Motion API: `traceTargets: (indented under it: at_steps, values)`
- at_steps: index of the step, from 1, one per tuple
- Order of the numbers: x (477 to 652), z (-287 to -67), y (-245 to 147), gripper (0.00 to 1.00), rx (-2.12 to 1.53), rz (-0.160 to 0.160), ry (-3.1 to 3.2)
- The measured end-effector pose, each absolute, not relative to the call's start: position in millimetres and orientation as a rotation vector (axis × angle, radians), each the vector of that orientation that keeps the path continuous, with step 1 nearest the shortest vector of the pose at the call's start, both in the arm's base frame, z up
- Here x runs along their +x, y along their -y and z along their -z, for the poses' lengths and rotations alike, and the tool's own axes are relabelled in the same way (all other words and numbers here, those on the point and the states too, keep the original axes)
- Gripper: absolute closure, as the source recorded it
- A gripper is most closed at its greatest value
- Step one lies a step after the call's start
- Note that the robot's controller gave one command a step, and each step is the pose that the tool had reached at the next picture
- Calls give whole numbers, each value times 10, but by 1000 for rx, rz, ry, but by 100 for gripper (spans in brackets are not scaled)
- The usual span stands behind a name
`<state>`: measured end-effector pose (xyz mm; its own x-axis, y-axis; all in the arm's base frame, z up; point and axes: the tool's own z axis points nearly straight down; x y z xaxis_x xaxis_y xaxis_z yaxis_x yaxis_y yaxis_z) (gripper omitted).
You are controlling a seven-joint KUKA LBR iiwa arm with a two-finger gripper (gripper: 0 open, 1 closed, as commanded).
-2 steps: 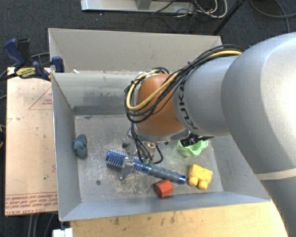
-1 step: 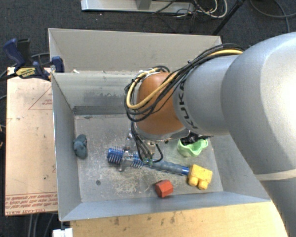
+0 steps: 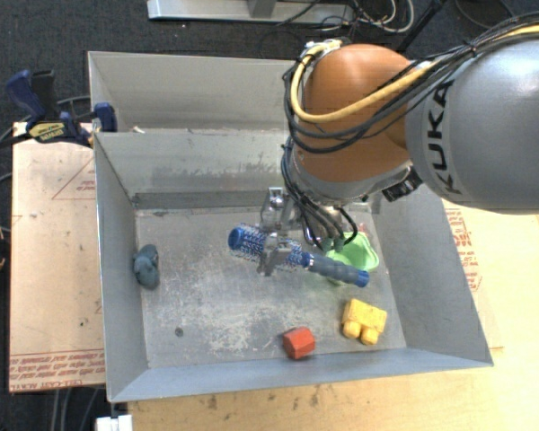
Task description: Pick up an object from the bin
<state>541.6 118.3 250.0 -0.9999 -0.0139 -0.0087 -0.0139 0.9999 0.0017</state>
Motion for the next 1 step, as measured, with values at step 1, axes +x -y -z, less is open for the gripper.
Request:
traceTargets:
  at_steps: [1]
  values:
    - [5605,-2468,-1075,100,-248,-1,-3129]
